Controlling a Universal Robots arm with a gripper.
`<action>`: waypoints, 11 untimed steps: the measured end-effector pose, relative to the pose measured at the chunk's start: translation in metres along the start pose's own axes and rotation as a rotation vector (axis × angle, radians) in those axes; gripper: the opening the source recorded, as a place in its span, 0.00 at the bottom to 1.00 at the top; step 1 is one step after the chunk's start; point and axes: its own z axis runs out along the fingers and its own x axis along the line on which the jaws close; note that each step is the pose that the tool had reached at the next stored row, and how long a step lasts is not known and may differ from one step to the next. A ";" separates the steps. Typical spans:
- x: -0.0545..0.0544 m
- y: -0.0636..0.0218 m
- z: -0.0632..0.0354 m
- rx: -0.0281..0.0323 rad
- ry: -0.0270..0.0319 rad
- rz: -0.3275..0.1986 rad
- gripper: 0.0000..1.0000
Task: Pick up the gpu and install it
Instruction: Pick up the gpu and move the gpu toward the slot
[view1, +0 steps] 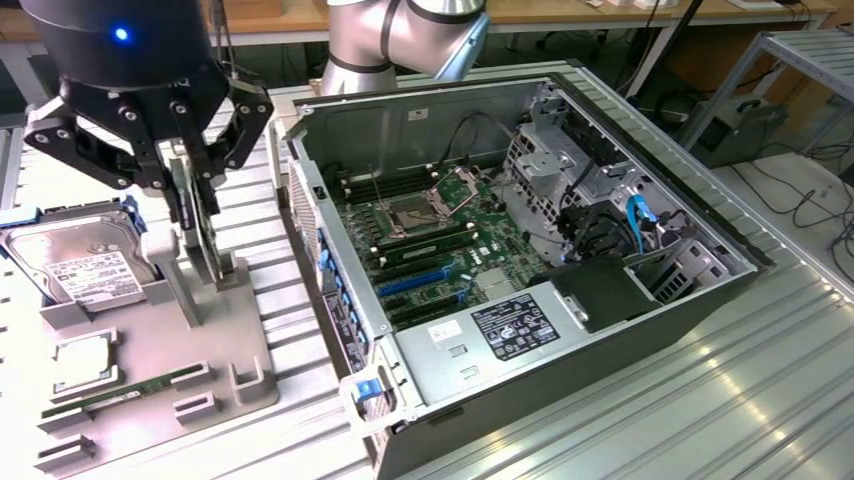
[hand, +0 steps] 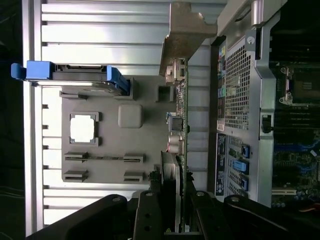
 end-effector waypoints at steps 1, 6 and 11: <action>0.000 0.0001 -0.0020 -0.0001 -0.0001 0.000 0.27; 0.000 0.0004 -0.0148 0.0000 0.0000 0.000 0.27; -0.001 0.0009 -0.0329 -0.0001 -0.0001 0.000 0.27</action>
